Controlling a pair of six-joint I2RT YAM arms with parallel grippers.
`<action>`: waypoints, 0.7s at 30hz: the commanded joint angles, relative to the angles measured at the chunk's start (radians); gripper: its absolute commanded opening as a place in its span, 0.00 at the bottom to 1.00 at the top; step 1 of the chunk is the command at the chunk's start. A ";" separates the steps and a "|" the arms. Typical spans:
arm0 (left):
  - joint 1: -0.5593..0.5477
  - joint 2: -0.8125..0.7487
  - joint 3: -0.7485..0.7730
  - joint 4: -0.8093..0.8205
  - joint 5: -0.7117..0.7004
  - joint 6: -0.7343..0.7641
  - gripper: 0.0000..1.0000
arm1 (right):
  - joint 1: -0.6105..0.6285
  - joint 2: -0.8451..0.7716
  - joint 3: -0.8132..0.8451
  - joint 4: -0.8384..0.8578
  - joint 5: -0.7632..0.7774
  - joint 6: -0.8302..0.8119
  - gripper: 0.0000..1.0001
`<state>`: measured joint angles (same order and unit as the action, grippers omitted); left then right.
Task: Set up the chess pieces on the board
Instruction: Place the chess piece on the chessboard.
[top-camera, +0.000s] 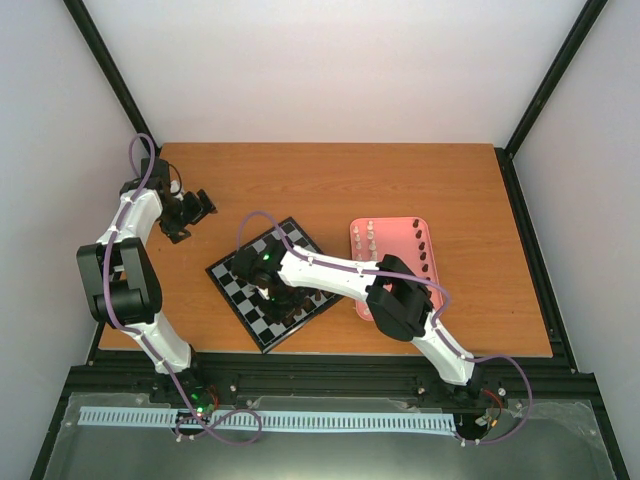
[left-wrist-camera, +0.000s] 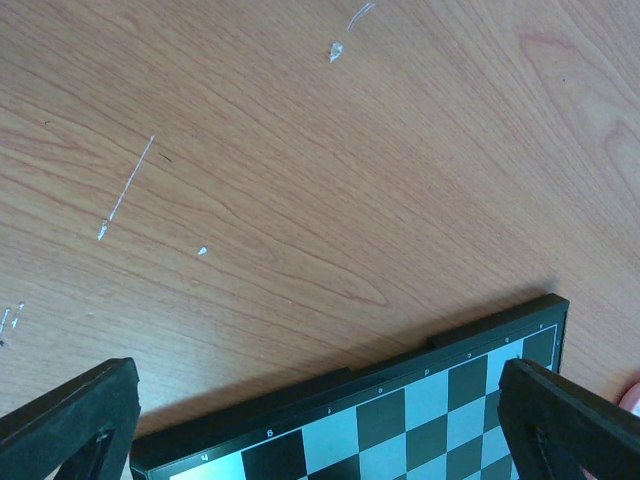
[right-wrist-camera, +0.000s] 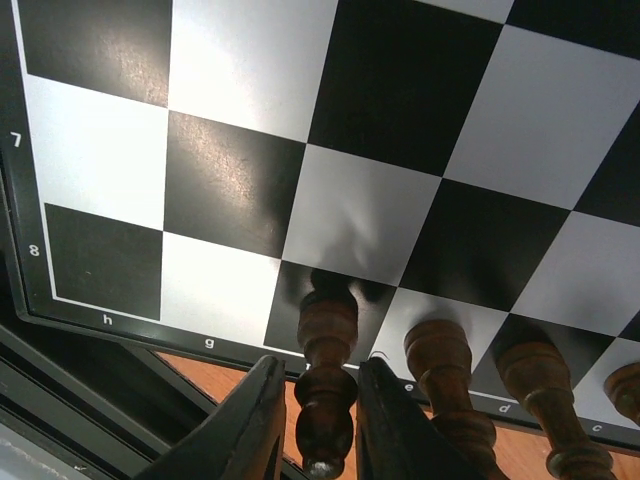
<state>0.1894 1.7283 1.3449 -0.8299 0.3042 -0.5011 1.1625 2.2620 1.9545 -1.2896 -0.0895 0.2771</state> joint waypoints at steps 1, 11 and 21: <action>-0.003 -0.027 0.002 0.015 0.012 0.008 1.00 | 0.008 -0.009 -0.008 0.006 -0.006 -0.009 0.22; -0.004 -0.024 0.011 0.011 0.012 0.010 1.00 | 0.009 -0.058 0.067 -0.063 0.002 -0.012 0.31; -0.003 -0.021 0.016 0.012 0.015 0.010 1.00 | -0.002 -0.168 0.186 -0.144 0.100 0.022 0.41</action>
<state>0.1894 1.7283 1.3441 -0.8299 0.3046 -0.5011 1.1629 2.1822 2.1059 -1.3819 -0.0563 0.2768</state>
